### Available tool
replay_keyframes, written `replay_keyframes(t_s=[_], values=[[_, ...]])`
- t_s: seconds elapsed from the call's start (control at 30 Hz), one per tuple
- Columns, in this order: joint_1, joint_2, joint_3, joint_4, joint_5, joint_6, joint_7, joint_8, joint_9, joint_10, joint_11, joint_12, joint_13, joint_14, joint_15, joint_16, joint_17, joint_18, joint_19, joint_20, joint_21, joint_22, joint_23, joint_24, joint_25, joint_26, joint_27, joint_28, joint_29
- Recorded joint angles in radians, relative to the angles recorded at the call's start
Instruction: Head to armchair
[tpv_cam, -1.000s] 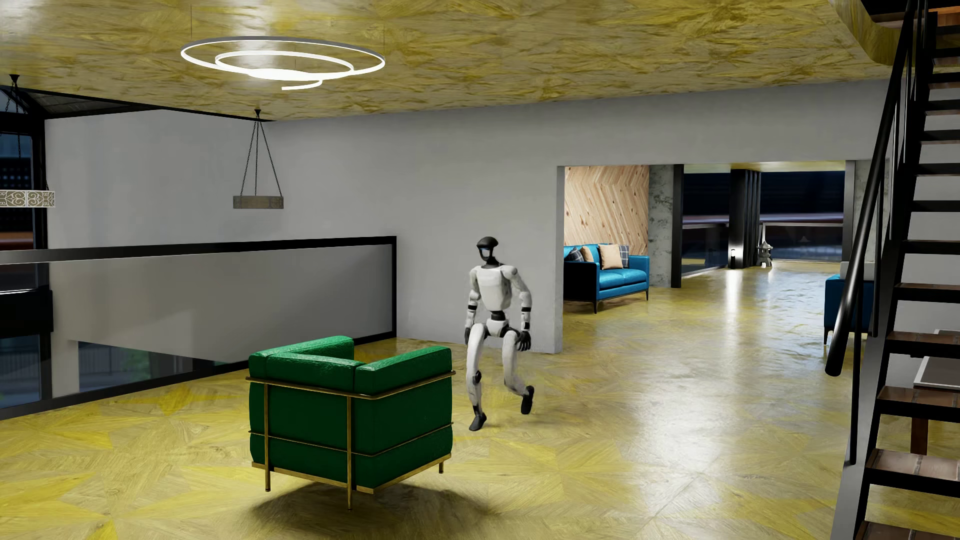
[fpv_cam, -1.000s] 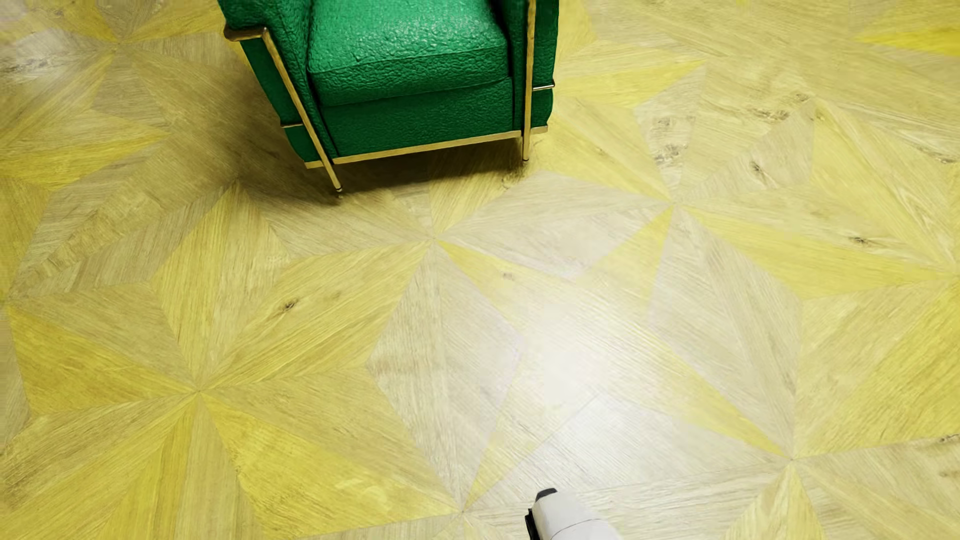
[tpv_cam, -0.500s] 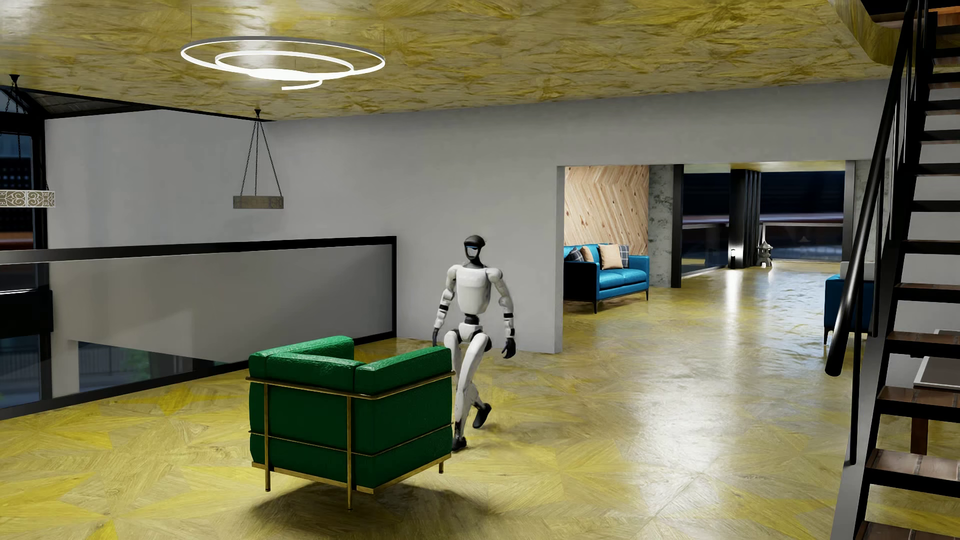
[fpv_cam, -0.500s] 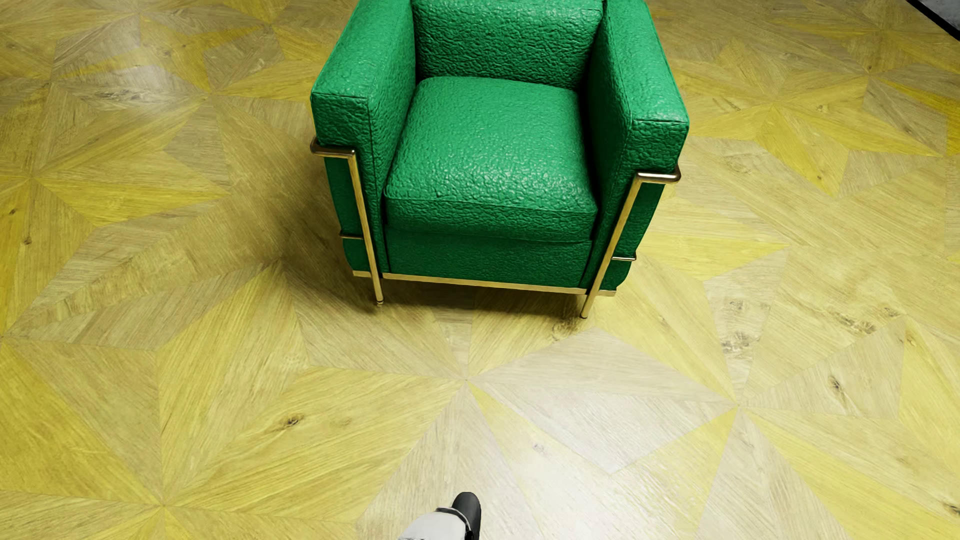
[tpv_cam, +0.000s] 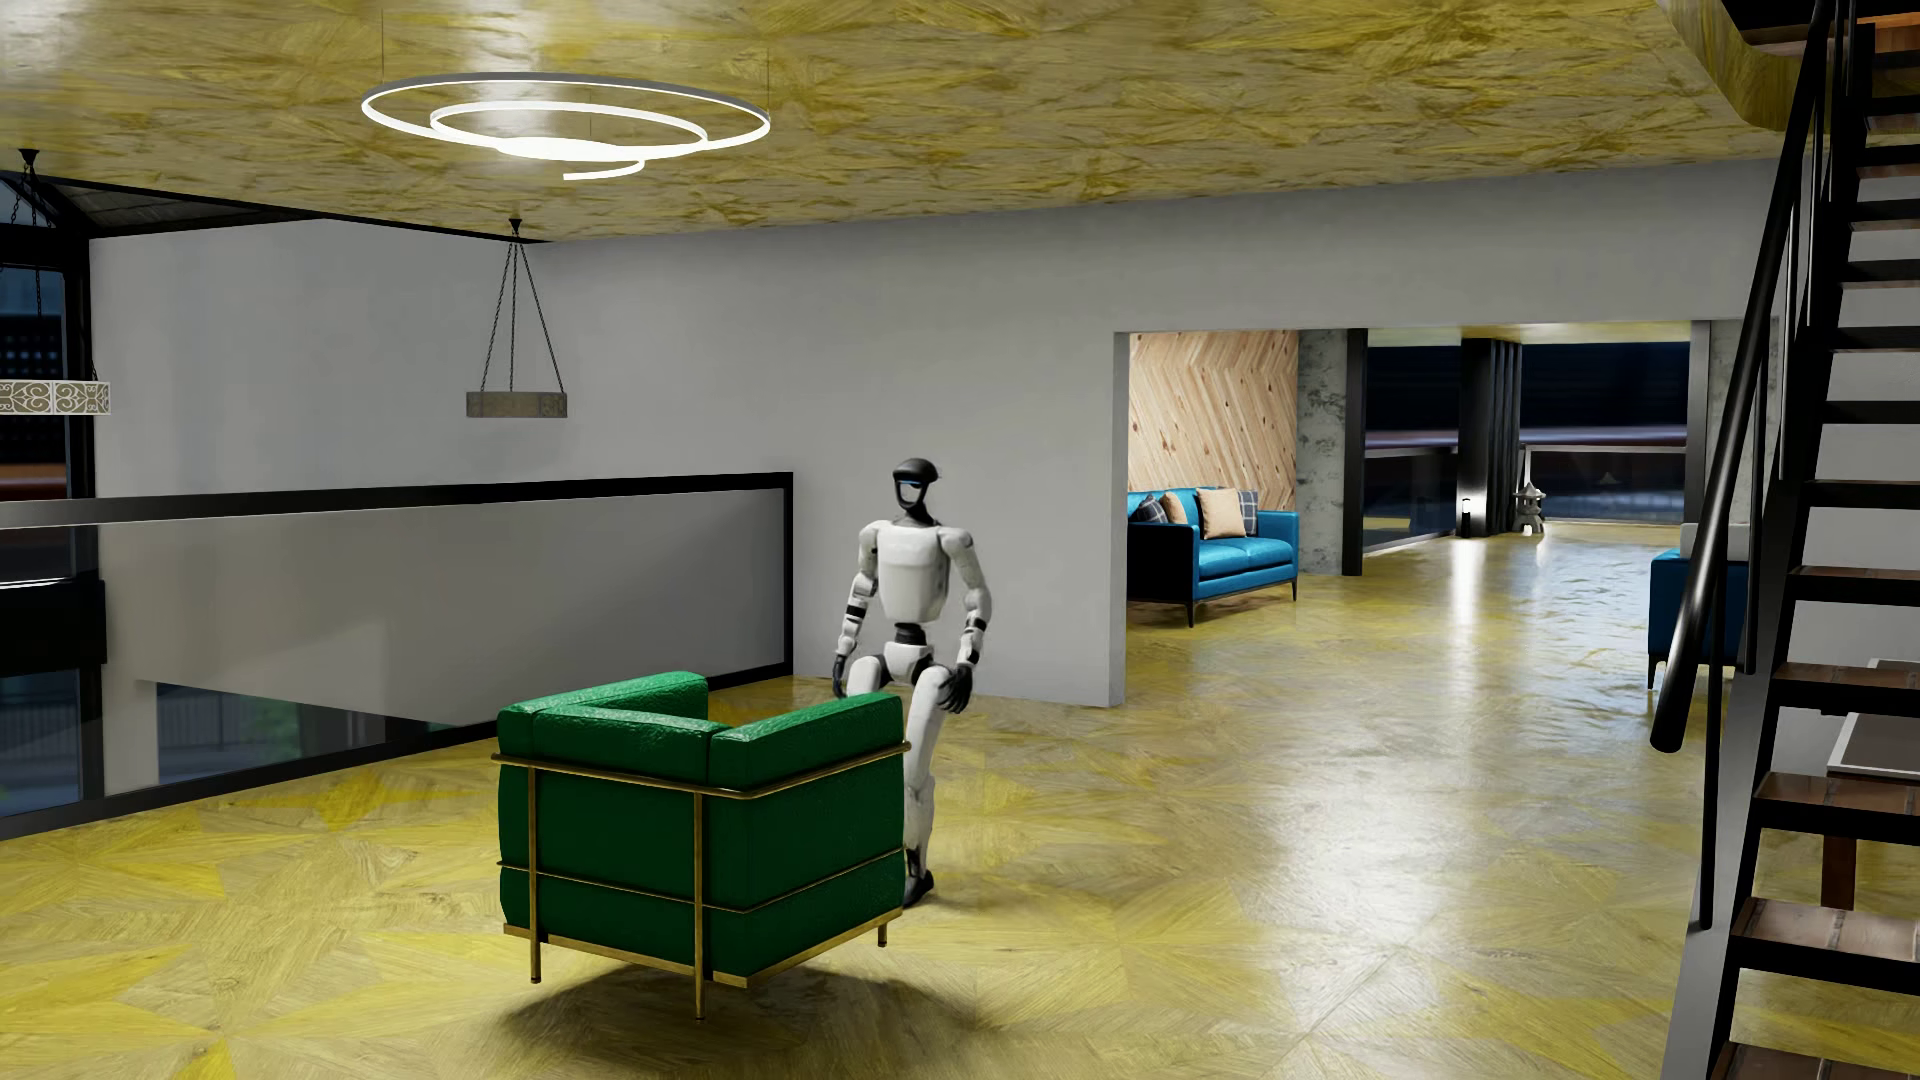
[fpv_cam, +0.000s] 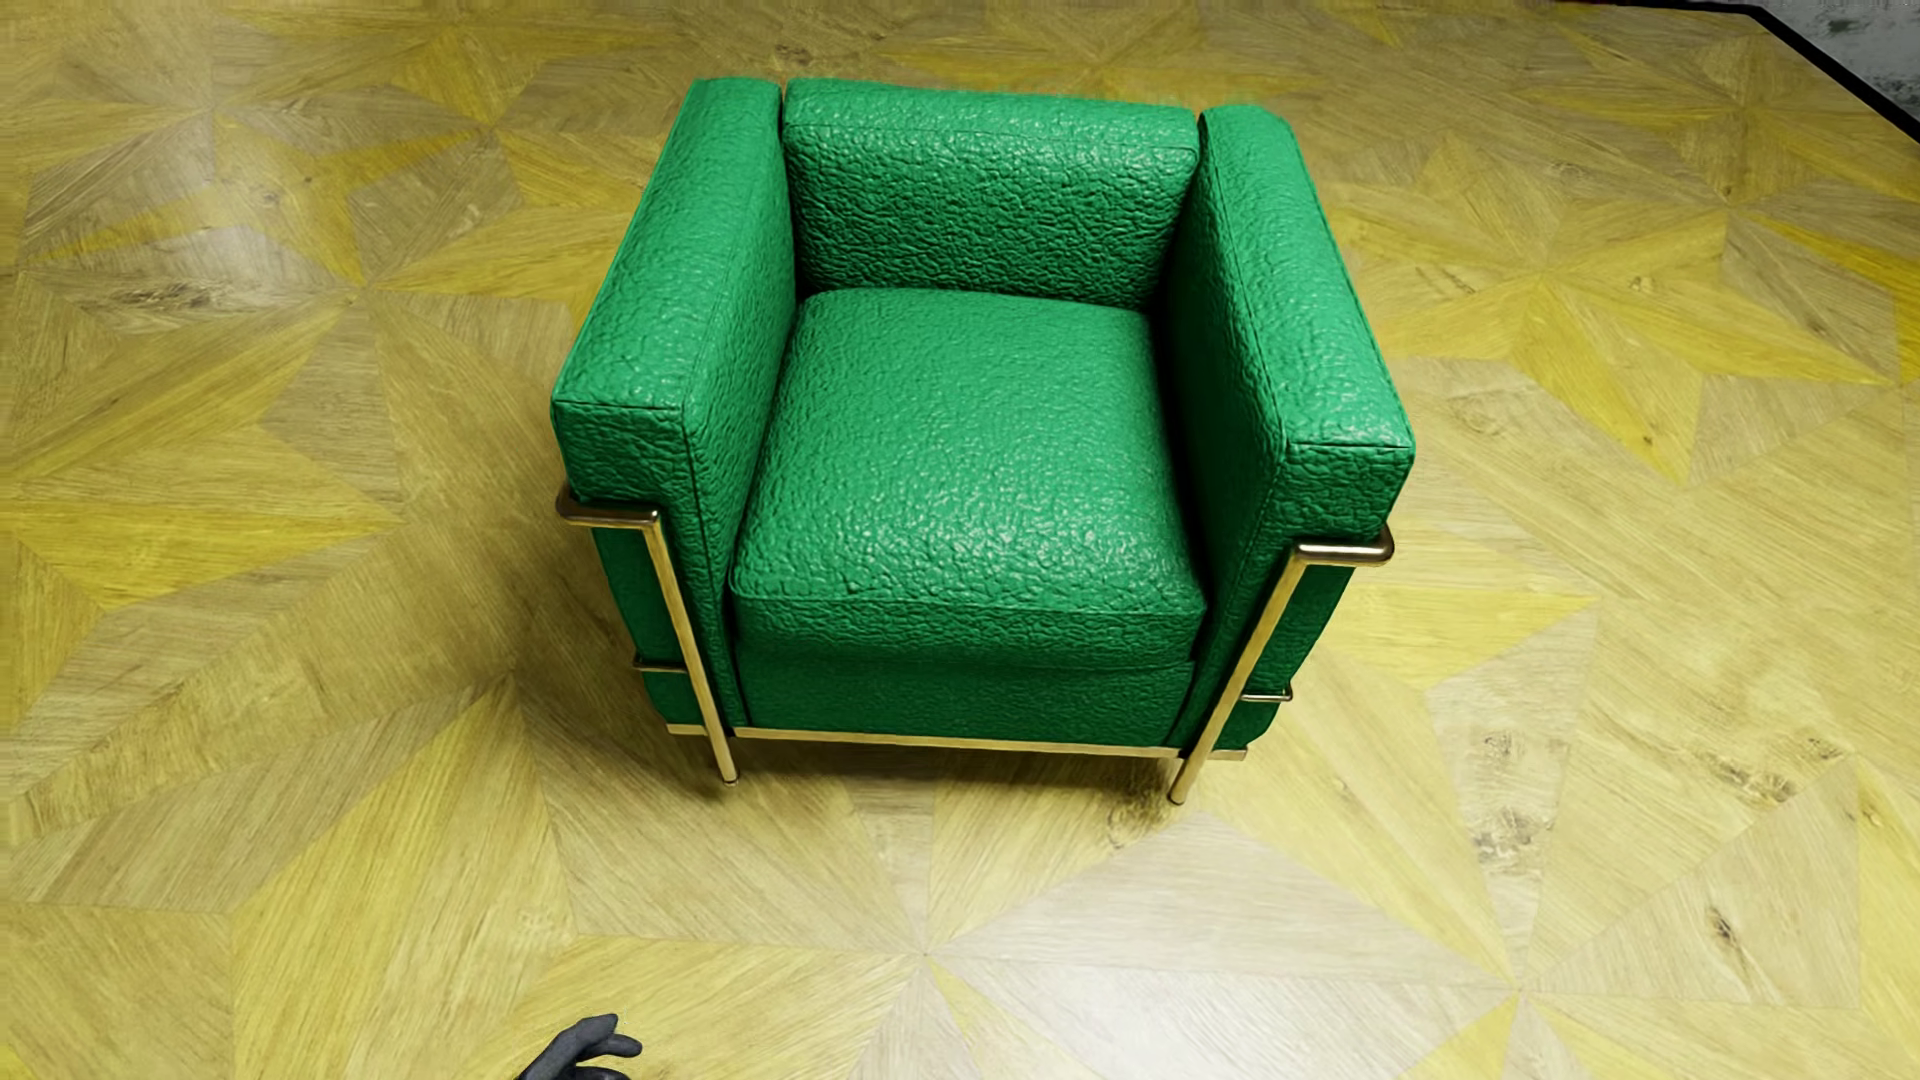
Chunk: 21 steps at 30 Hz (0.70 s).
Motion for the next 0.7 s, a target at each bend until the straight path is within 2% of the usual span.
replay_keyframes(t_s=[0.1, 0.13, 0.23, 0.3, 0.33, 0.37, 0.5, 0.7], values=[[0.066, 0.003, 0.012, 0.005, -0.007, -0.01, 0.0, 0.0, 0.001, -0.027, -0.022, 0.044, 0.012, -0.048, 0.17, -0.014, 0.01, 0.0, 0.0, -0.034, -0.003, 0.136, -0.019, 0.0, 0.0, 0.0, 0.0, 0.0, 0.0], [0.09, 0.017, 0.021, 0.005, -0.012, -0.019, 0.0, 0.0, -0.001, -0.038, -0.022, 0.077, 0.02, -0.067, 0.18, -0.019, 0.018, 0.0, 0.0, -0.046, -0.008, 0.177, -0.017, 0.0, 0.0, 0.0, 0.0, 0.0, 0.0], [0.148, 0.079, 0.046, 0.016, -0.007, -0.033, 0.0, 0.0, -0.021, -0.051, -0.077, 0.176, 0.049, -0.138, 0.128, -0.048, 0.033, 0.0, 0.0, -0.09, -0.014, 0.326, -0.005, 0.0, 0.0, 0.0, 0.0, 0.0, 0.0], [0.171, 0.117, 0.06, 0.028, 0.001, -0.036, 0.0, 0.0, -0.037, -0.063, -0.099, 0.223, 0.055, -0.137, 0.123, -0.072, 0.035, 0.0, 0.0, -0.111, -0.006, 0.433, 0.011, 0.0, 0.0, 0.0, 0.0, 0.0, 0.0], [0.173, 0.132, 0.065, 0.031, 0.001, -0.037, 0.0, 0.0, -0.044, -0.084, -0.22, 0.238, 0.054, -0.138, 0.029, -0.082, 0.036, 0.0, 0.0, -0.127, -0.003, 0.477, 0.021, 0.0, 0.0, 0.0, 0.0, 0.0, 0.0], [0.168, 0.14, 0.068, 0.033, 0.001, -0.038, 0.0, 0.0, -0.05, -0.091, -0.24, 0.248, 0.052, -0.139, -0.016, -0.087, 0.037, 0.0, 0.0, -0.148, -0.002, 0.507, 0.031, 0.0, 0.0, 0.0, 0.0, 0.0, 0.0], [0.145, 0.137, 0.067, 0.036, 0.005, -0.042, 0.0, 0.0, -0.048, -0.079, -0.258, 0.257, 0.047, -0.142, -0.02, -0.081, 0.039, 0.0, 0.0, -0.169, -0.003, 0.469, 0.039, 0.0, 0.0, 0.0, 0.0, 0.0, 0.0], [0.134, 0.144, 0.027, 0.041, 0.008, -0.038, 0.0, 0.0, -0.051, -0.072, -0.273, 0.147, 0.025, -0.147, -0.023, -0.058, 0.036, 0.0, 0.0, -0.082, 0.018, 0.28, 0.037, 0.0, 0.0, 0.0, 0.0, 0.0, 0.0]])
